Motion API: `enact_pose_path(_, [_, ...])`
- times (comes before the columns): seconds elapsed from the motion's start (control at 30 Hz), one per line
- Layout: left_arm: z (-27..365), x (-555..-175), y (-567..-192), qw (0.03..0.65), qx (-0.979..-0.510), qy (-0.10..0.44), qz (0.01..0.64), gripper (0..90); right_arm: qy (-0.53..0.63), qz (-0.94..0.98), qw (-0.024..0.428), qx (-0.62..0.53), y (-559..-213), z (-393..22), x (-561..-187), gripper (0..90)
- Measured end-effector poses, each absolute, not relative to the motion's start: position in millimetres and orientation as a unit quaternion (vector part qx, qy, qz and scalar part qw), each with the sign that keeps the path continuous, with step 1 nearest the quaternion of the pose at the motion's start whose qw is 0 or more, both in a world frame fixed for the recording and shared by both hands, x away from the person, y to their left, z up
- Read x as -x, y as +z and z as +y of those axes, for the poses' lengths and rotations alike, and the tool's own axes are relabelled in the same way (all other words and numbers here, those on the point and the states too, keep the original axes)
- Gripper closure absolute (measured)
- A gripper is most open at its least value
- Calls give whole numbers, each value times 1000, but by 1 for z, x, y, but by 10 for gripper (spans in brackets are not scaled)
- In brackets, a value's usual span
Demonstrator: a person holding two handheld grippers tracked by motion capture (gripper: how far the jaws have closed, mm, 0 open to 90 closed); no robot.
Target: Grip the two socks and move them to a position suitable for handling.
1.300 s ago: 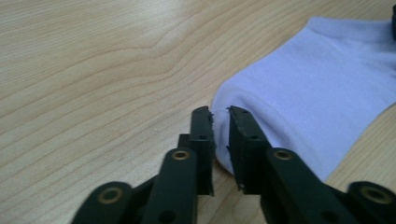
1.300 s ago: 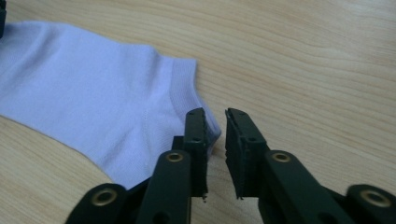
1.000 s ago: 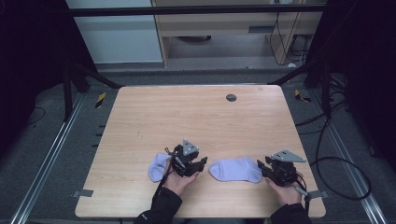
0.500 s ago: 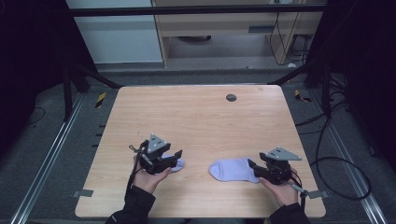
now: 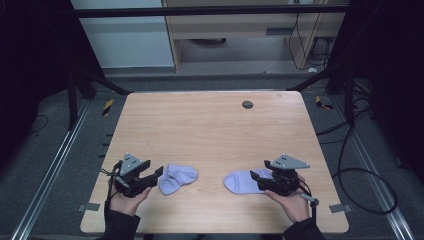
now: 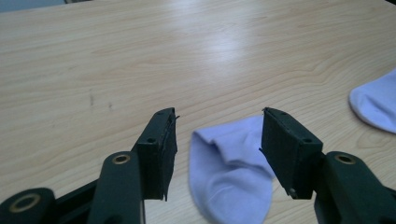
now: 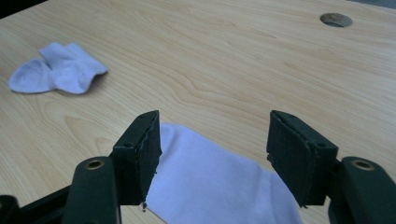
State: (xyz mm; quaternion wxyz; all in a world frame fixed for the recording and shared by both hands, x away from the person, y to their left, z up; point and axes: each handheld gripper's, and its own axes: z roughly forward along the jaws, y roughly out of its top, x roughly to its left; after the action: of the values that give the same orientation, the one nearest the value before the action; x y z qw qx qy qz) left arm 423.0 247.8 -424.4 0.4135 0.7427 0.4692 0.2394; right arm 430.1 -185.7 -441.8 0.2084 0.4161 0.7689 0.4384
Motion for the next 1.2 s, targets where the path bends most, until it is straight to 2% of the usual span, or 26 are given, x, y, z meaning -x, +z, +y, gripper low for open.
enact_pose_path(0.57, [281,-416,-454,398,-729,237,503,452,445,798,179,-365,-433,-106,-447,368])
enact_pose_path(0.83, [279,-415,-462,386,-740,227,503,489,442,813,163,-342,-436,-69,-450,419])
enact_pose_path(1.2, [267,-422,-473,364,-758,212,499,547,429,836,143,-312,-451,-20,-454,543])
